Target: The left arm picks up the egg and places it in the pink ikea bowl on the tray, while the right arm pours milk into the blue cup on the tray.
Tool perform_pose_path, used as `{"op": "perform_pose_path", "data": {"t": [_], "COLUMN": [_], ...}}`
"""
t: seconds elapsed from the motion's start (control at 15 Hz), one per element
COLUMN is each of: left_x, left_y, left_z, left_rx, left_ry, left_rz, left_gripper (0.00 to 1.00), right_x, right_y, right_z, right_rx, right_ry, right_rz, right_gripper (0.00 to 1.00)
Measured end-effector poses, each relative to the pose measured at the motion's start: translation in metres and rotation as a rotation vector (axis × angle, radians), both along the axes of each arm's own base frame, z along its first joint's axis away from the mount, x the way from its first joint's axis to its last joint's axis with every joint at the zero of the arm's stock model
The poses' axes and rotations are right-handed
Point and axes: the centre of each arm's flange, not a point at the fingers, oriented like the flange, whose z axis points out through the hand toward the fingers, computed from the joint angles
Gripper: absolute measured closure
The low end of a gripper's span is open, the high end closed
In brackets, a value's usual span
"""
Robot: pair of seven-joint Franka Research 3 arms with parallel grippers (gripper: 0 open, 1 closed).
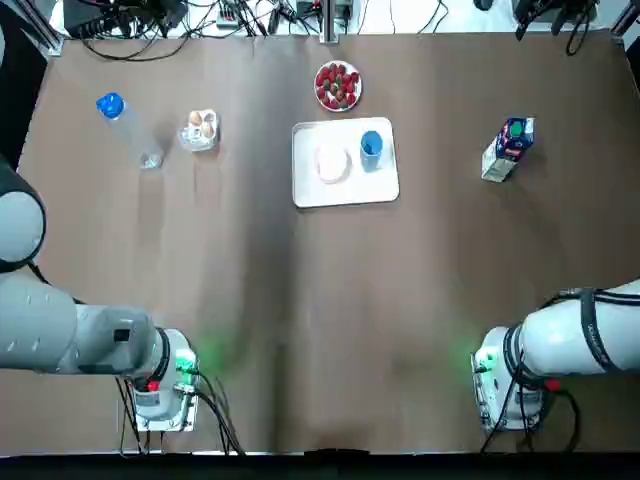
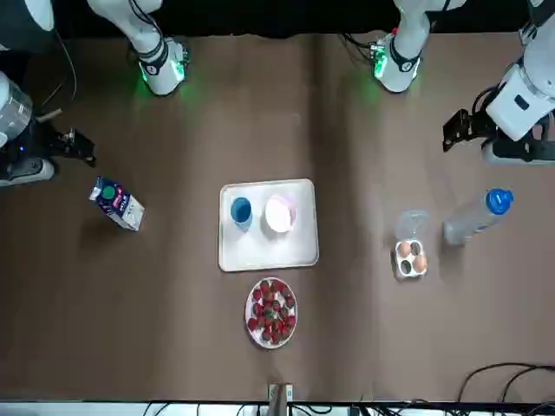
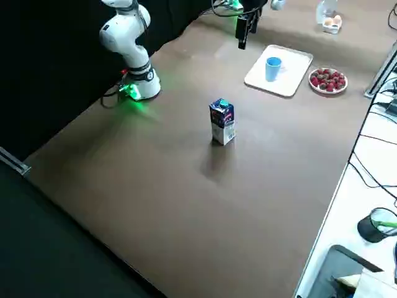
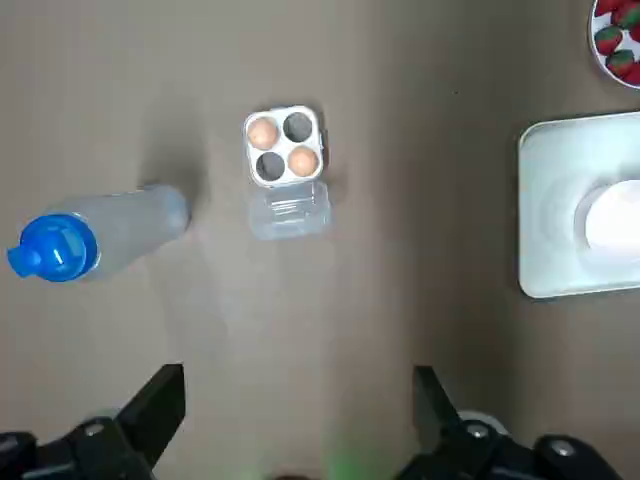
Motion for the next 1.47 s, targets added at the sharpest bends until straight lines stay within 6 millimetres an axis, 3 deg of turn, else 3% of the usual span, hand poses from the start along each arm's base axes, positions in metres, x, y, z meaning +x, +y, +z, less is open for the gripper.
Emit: {"op": "perform_pose_path", "data": {"t": [0.33, 0.47, 0.6, 0.73, 0.87, 1.0, 1.27, 1.47], "left_x": [0.001, 0.011, 0.034, 0.066, 0.094, 0.11, 0.13, 0.141], "left_y": [0.008, 0.02, 0.033, 0.043, 0.048, 0.049, 0.053, 0.047], "left_z": [-0.001, -0.018, -0.057, -0.114, -0.173, -0.218, -0.285, -0.319], "left_rx": [0.0, 0.004, 0.003, 0.054, 0.1, 0.106, 0.091, 0.073], "left_ry": [0.002, 0.029, 0.048, 0.052, 0.053, 0.059, 0.047, 0.001], "left_rz": [0.016, 0.04, 0.056, 0.046, 0.024, 0.013, 0.011, 0.0], "left_gripper": [0.0, 0.0, 0.0, 0.0, 0.0, 0.0, 0.0, 0.0], "right_x": [0.0, 0.0, 0.002, 0.006, 0.014, 0.023, 0.026, 0.022], "right_y": [-0.001, -0.002, -0.005, -0.018, -0.043, -0.073, -0.127, -0.169], "right_z": [-0.001, -0.001, -0.003, -0.009, -0.023, -0.039, -0.064, -0.086], "right_rx": [-0.004, -0.003, -0.001, 0.002, 0.008, 0.017, 0.074, 0.207], "right_ry": [0.005, 0.004, -0.002, -0.004, 0.001, 0.003, 0.018, -0.028], "right_rz": [-0.001, 0.013, 0.081, 0.162, 0.304, 0.396, 0.598, 0.697], "right_gripper": [0.0, 0.0, 0.0, 0.0, 0.0, 0.0, 0.0, 0.0]}}
